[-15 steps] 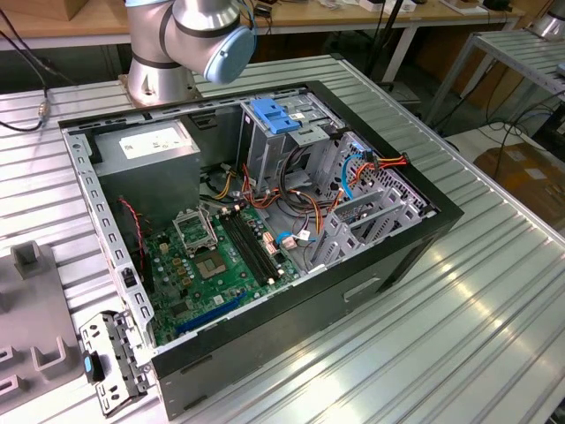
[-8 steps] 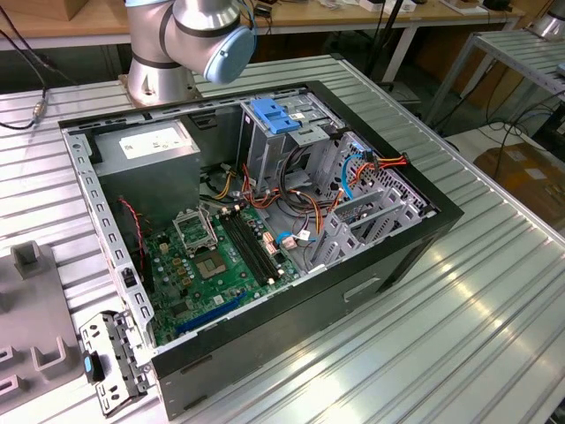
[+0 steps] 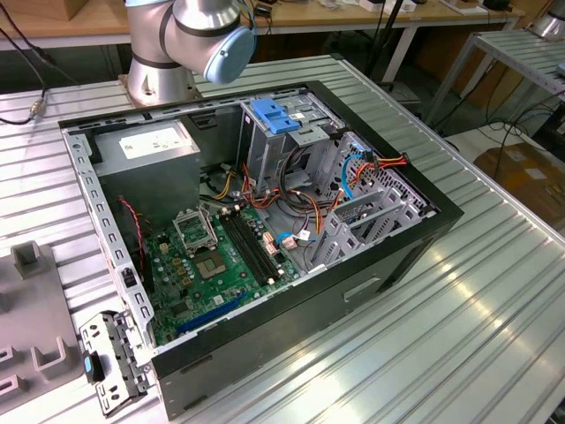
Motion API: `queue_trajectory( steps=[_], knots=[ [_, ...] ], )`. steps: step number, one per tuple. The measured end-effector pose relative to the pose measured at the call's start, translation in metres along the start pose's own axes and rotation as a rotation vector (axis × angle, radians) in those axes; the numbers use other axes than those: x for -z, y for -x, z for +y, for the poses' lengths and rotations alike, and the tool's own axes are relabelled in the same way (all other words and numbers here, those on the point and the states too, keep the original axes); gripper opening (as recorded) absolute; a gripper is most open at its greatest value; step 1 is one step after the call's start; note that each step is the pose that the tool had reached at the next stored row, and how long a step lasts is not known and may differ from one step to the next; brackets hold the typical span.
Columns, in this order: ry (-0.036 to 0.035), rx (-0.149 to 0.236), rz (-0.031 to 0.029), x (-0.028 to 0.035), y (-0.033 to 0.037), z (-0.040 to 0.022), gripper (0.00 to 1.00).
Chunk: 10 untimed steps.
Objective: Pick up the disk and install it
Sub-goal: 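Pick up the disk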
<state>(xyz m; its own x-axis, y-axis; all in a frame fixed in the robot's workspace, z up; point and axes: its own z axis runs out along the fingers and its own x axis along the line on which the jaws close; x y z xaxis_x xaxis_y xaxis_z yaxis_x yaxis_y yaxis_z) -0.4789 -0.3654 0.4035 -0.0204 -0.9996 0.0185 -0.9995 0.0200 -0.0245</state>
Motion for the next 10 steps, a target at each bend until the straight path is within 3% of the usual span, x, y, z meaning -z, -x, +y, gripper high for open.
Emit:
queue_trajectory(
  steps=[10],
  knots=[
    [0.0,0.0,-0.0001,0.0252,-0.0005,-0.0006,0.37]
  ],
)
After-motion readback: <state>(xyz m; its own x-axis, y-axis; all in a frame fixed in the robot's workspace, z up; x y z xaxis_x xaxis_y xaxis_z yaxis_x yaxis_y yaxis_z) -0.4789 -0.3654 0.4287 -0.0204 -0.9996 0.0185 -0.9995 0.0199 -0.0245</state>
